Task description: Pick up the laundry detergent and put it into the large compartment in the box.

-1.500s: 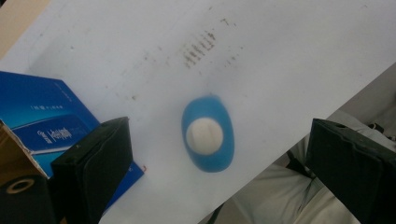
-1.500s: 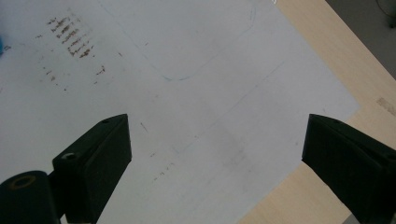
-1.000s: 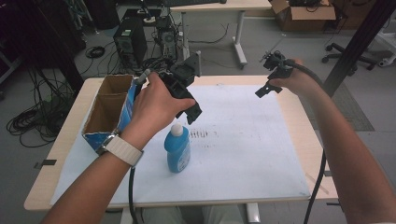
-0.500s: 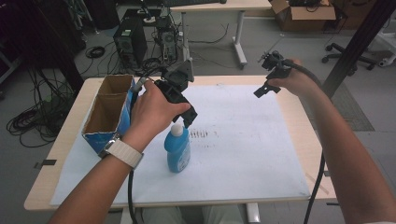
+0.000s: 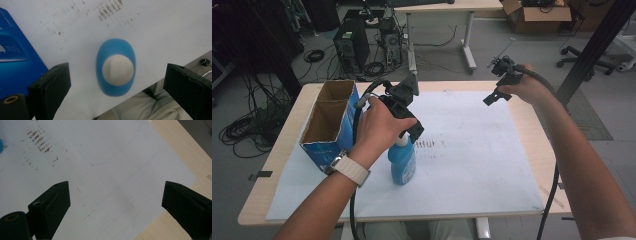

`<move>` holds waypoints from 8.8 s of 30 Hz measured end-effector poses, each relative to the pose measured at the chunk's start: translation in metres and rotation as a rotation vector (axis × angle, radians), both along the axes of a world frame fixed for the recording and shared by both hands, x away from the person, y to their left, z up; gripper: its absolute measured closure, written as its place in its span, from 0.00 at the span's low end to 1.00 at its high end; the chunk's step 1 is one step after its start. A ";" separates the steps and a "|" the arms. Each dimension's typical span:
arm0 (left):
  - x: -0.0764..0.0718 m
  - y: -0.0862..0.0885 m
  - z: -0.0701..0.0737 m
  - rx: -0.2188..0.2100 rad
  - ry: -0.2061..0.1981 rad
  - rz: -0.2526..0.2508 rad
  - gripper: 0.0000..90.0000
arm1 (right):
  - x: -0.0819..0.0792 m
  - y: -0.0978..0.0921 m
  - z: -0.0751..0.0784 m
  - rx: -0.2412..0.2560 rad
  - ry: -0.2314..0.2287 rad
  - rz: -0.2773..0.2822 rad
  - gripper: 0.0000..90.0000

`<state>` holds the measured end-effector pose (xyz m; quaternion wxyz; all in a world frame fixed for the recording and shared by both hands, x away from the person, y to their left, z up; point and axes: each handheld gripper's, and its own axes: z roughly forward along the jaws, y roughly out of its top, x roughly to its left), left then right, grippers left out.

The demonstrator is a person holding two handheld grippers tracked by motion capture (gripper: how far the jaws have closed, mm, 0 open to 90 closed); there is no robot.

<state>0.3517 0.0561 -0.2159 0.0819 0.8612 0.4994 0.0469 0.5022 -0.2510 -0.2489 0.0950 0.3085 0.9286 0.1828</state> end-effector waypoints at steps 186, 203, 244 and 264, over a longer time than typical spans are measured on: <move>0.032 0.125 0.184 0.024 -0.097 0.288 0.42 | -0.004 0.001 0.006 -0.002 -0.003 -0.018 0.09; 0.038 0.168 0.167 0.028 -0.148 0.448 0.42 | -0.003 0.002 0.007 -0.007 -0.008 -0.024 0.09; 0.060 0.198 0.052 0.049 -0.107 0.446 0.42 | -0.002 0.003 -0.002 -0.035 0.001 -0.033 0.09; 0.067 0.199 -0.005 0.047 -0.080 0.437 0.42 | 0.000 0.002 -0.007 -0.041 0.013 -0.039 0.09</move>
